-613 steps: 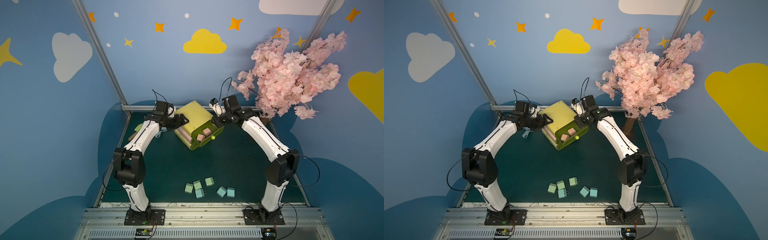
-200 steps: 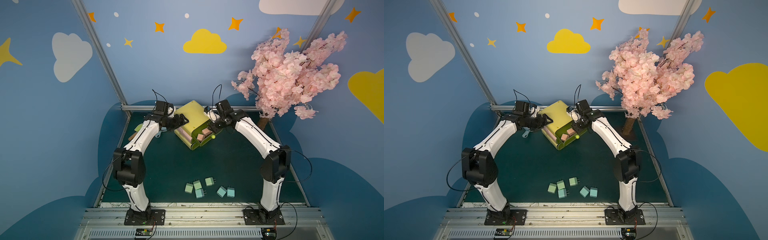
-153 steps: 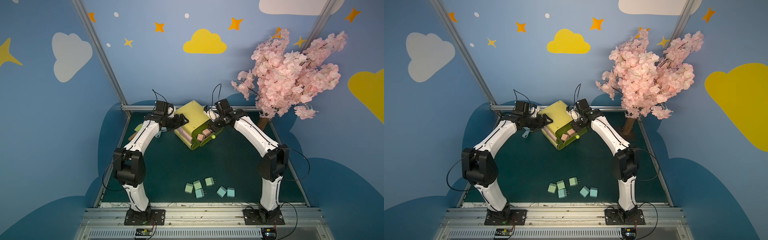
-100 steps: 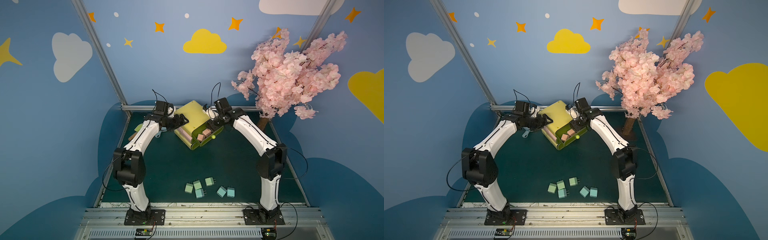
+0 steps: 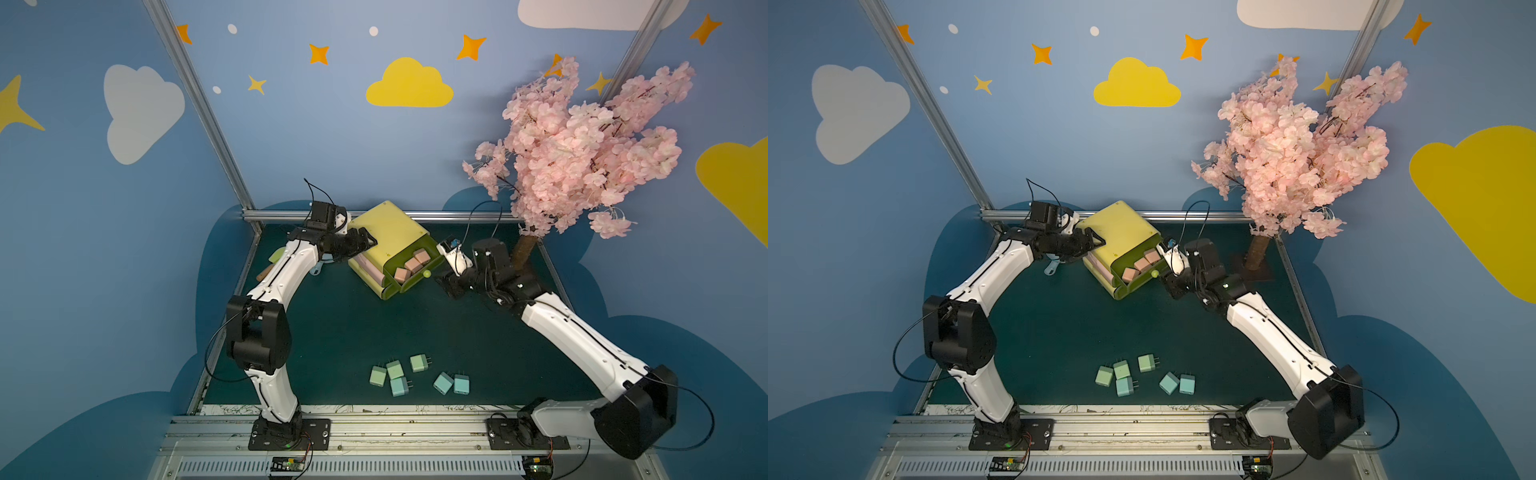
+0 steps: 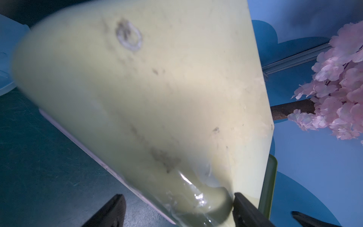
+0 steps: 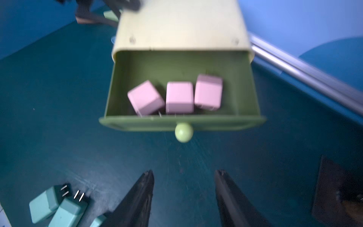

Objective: Place the plugs into the drawer by color
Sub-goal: Close the drawer in the storage box.

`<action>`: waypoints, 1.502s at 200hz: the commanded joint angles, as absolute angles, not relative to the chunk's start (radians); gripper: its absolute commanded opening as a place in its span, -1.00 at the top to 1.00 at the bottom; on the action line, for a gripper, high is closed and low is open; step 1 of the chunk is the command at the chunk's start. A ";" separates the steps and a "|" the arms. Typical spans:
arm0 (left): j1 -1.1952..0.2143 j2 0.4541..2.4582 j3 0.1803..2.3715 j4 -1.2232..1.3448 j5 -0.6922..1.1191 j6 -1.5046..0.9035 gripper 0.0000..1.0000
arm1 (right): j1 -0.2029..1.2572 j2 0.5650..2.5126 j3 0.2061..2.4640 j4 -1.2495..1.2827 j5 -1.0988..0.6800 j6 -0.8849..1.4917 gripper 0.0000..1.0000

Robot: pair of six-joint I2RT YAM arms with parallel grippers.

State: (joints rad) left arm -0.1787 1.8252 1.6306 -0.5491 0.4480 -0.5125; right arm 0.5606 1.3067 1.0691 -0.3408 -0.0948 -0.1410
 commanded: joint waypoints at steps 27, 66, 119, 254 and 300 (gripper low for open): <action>-0.172 1.839 1.631 -0.606 0.419 -0.493 -0.73 | 0.565 1.395 0.995 -0.074 -0.114 -0.116 -0.03; -0.170 1.836 1.629 -0.607 0.418 -0.492 -0.73 | 0.570 1.549 1.178 -0.208 -0.163 -0.131 0.02; -0.172 1.836 1.631 -0.612 0.417 -0.486 -0.73 | 0.606 1.617 1.259 -0.141 -0.170 -0.130 0.03; -0.187 1.820 1.619 -0.614 0.405 -0.481 -0.73 | 0.661 1.797 1.256 0.320 -0.173 0.101 0.09; -0.183 1.813 1.619 -0.611 0.402 -0.481 -0.73 | 0.652 1.700 1.135 0.351 -0.170 0.137 0.09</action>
State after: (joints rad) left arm -0.1844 1.8244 1.6306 -0.5495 0.4427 -0.5007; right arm 0.6388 1.7706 1.2091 0.2630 -0.1368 0.0906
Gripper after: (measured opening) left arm 0.866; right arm 0.454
